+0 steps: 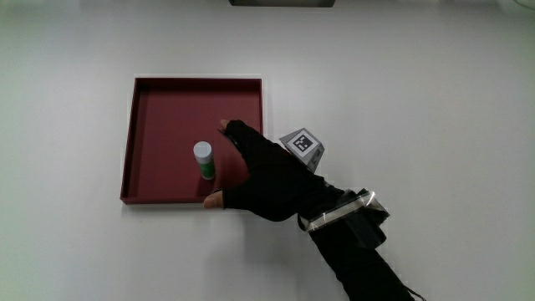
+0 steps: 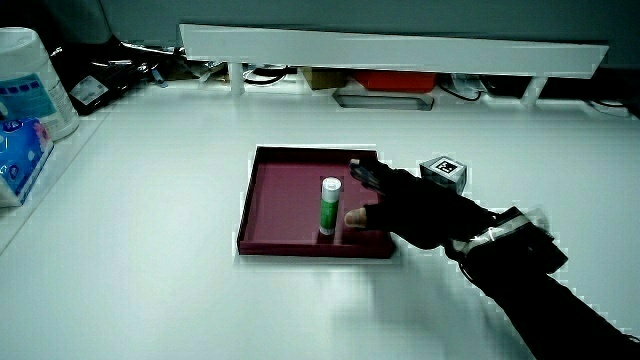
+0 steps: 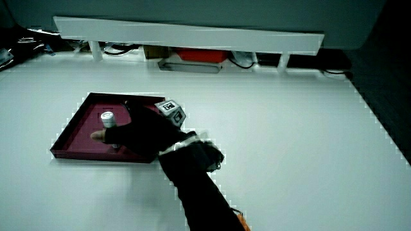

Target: Pick glue stick

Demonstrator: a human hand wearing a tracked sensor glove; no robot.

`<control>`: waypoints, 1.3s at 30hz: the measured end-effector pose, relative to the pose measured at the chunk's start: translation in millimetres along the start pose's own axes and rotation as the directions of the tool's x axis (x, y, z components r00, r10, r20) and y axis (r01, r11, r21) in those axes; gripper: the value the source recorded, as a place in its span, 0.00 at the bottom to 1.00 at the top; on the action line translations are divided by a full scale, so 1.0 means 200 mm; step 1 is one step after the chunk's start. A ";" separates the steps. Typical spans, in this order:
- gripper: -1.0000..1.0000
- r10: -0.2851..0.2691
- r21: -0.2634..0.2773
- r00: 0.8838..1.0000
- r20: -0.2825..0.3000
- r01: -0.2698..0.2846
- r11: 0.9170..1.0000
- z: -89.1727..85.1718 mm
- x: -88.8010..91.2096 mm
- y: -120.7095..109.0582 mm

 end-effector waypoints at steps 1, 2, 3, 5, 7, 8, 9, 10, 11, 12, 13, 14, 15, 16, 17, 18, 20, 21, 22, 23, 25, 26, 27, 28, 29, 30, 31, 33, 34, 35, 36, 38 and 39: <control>0.50 0.015 0.001 1.000 0.002 -0.015 1.000 -0.01 0.01 0.01; 0.50 0.016 0.000 1.000 -0.008 -0.016 1.000 -0.01 0.02 0.02; 0.50 0.014 0.003 1.000 -0.023 -0.014 1.000 -0.02 0.02 0.03; 0.50 0.015 0.003 0.999 -0.034 -0.014 1.000 -0.03 0.03 0.05; 0.50 0.011 -0.005 0.999 -0.043 -0.012 1.000 -0.05 0.04 0.07; 0.50 0.018 -0.006 0.998 -0.054 -0.018 1.000 -0.06 0.04 0.07; 0.50 0.012 -0.004 0.999 -0.050 -0.012 1.000 -0.06 0.05 0.08; 0.50 0.014 -0.007 0.999 -0.051 -0.014 1.000 -0.07 0.05 0.09; 0.50 0.008 -0.006 0.999 -0.048 -0.008 1.000 -0.07 0.05 0.09; 0.50 0.018 -0.006 0.998 -0.052 -0.018 1.000 -0.08 0.06 0.10; 0.50 0.008 -0.006 0.998 -0.055 -0.009 1.000 -0.08 0.05 0.10; 0.50 0.018 -0.005 0.998 -0.053 -0.019 1.000 -0.08 0.06 0.11; 0.50 0.007 0.002 0.998 -0.055 -0.007 1.000 -0.08 0.07 0.10; 0.50 0.008 0.007 0.998 -0.064 -0.007 1.000 -0.09 0.06 0.10; 0.52 0.020 0.014 0.996 -0.081 -0.019 1.000 -0.09 0.07 0.10; 0.53 0.022 0.016 0.996 -0.086 -0.021 1.000 -0.09 0.07 0.10; 0.56 0.038 0.048 0.995 -0.093 -0.034 0.998 -0.09 0.09 0.10; 0.58 0.048 0.070 0.993 -0.106 -0.040 0.997 -0.08 0.08 0.09; 0.59 0.056 0.091 0.992 -0.114 -0.046 0.995 -0.08 0.09 0.09; 0.61 0.057 0.115 0.991 -0.121 -0.043 0.992 -0.07 0.09 0.08; 0.64 0.077 0.146 0.990 -0.122 -0.059 0.987 -0.07 0.09 0.08; 0.66 0.079 0.160 0.988 -0.130 -0.058 0.985 -0.07 0.10 0.08; 0.67 0.086 0.166 0.986 -0.140 -0.062 0.984 -0.07 0.10 0.08; 0.69 0.078 0.175 0.988 -0.136 -0.053 0.983 -0.06 0.10 0.08; 0.70 0.084 0.189 0.986 -0.144 -0.056 0.980 -0.06 0.11 0.08; 0.72 0.090 0.200 0.983 -0.160 -0.057 0.978 -0.06 0.12 0.07; 0.73 0.090 0.203 0.982 -0.167 -0.055 0.978 -0.06 0.12 0.07; 0.77 0.094 0.215 0.981 -0.172 -0.056 0.975 -0.07 0.12 0.07; 0.78 0.095 0.229 0.982 -0.160 -0.057 0.972 -0.06 0.14 0.08; 0.80 0.100 0.233 0.980 -0.169 -0.059 0.971 -0.07 0.13 0.08; 0.81 0.110 0.240 0.977 -0.182 -0.064 0.969 -0.07 0.13 0.07; 0.84 0.106 0.253 0.975 -0.197 -0.054 0.966 -0.07 0.14 0.07; 0.86 0.108 0.261 0.976 -0.191 -0.055 0.964 -0.07 0.15 0.07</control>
